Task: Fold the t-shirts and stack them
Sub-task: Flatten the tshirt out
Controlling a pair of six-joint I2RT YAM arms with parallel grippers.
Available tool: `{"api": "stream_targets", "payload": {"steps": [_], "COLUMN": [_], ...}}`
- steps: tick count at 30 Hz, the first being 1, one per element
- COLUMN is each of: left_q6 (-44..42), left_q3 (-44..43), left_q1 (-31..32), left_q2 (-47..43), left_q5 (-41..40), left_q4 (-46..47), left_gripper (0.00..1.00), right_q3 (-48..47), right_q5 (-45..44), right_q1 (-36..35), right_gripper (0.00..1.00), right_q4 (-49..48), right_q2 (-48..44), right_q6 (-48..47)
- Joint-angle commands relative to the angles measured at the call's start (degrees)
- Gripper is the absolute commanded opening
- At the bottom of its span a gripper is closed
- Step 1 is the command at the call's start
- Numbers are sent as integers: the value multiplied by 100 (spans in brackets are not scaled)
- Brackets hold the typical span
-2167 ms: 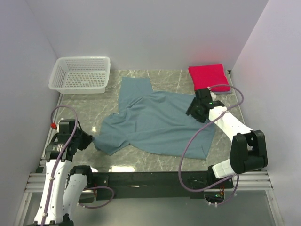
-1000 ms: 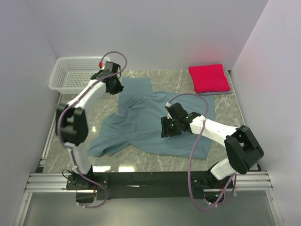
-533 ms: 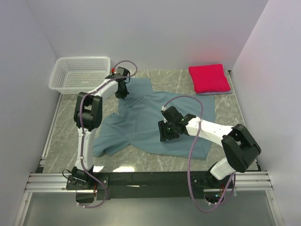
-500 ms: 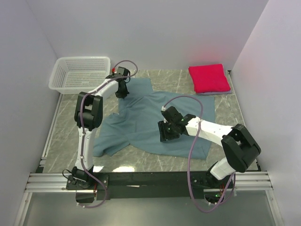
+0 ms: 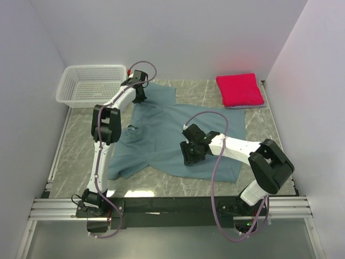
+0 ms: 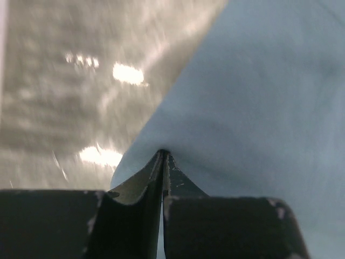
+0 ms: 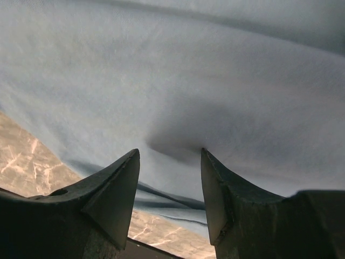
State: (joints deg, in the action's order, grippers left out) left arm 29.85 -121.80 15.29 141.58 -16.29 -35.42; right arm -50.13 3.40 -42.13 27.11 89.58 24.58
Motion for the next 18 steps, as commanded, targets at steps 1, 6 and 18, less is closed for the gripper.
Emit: {"api": "stream_targets", "payload": {"steps": [1,6,18], "left_q6": [-207,-207,-49], "left_q3": [-413,-538,-468], "left_q1": [-324,-527,-624], "left_q2": [625,687,634], "left_q5": [-155,-15,-23], "left_q4": [-396,-176,-53], "left_gripper": [9,9,9], "right_q3": [-217,247,1390], "right_q5": [-181,-164,248], "right_q1": [-129,-348,-559], "right_gripper": [56,56,57], "right_q4": [329,558,1436], "right_q2": [95,-168,-1592], "right_q6": [29,319,1224]}}
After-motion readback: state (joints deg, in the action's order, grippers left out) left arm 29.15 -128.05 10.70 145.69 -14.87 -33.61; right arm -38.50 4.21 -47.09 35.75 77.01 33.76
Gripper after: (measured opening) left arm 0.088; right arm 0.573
